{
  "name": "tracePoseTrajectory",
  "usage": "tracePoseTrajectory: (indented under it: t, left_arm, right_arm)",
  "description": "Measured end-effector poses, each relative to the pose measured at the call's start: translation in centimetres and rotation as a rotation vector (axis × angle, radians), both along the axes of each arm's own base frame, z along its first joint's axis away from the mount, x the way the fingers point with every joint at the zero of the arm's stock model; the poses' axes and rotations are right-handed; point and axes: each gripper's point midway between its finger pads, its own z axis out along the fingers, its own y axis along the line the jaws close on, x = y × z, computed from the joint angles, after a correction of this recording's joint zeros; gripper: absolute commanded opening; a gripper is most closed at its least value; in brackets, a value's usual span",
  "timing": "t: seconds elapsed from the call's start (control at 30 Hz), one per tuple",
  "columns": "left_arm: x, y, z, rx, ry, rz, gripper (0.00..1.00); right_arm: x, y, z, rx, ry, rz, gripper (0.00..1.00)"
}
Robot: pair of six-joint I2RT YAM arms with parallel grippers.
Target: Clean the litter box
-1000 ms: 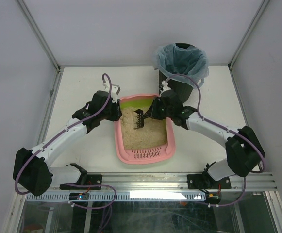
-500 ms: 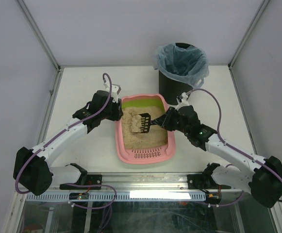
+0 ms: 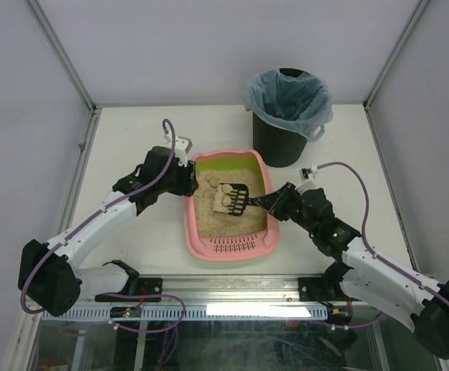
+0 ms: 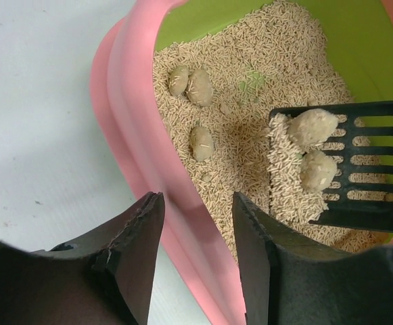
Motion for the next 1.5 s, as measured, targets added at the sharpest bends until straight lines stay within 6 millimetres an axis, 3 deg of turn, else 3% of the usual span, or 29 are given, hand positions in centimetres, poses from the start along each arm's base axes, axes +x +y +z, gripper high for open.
tracePoseTrajectory:
  t: [0.17,0.27,0.4,0.53,0.67,0.8,0.93,1.03,1.2,1.3,1.43,1.5]
  left_arm:
    - [0.0,0.0,0.0,-0.001,-0.001,0.000,0.49]
    - [-0.1,0.1,0.0,-0.001,-0.001,0.000,0.49]
    - [-0.2,0.1,-0.2,0.001,0.002,0.000,0.50]
    - [-0.3,0.2,-0.3,0.003,0.004,0.000,0.50]
    - [-0.3,0.2,-0.3,0.003,0.004,0.000,0.50]
    - [-0.3,0.2,-0.3,0.003,0.004,0.000,0.50]
    - [-0.3,0.2,-0.3,0.003,0.003,0.000,0.50]
    - [-0.3,0.2,-0.3,0.003,0.003,0.001,0.50]
    - [-0.3,0.2,-0.3,0.003,0.003,0.001,0.51]
    - [-0.3,0.2,-0.3,0.003,0.003,0.001,0.51]
    - [-0.3,0.2,-0.3,0.004,0.003,0.001,0.51]
    - [-0.3,0.2,-0.3,0.003,0.003,0.001,0.51]
  right_arm:
    - [-0.2,-1.2,1.2,0.066,-0.030,-0.059,0.00]
    - [0.0,-0.3,1.9,0.077,-0.032,-0.018,0.00]
    - [-0.1,-0.8,0.7,0.110,-0.006,-0.040,0.00]
    - [0.4,0.0,0.0,0.098,0.032,-0.007,0.00]
    - [0.2,-1.0,-0.6,0.140,0.044,-0.035,0.00]
    - [1.0,0.1,0.6,0.150,0.037,0.011,0.00]
    - [1.1,-1.5,1.4,0.191,0.002,-0.031,0.00]
    - [1.7,-0.3,2.5,0.192,-0.002,0.029,0.00]
    - [1.3,-1.8,1.9,0.202,-0.003,-0.011,0.00]
    - [1.9,-0.9,2.5,0.192,0.003,0.032,0.00]
    - [1.5,-1.8,1.9,0.202,0.009,0.002,0.00]
    - [1.4,-1.0,2.1,0.190,0.013,0.055,0.00]
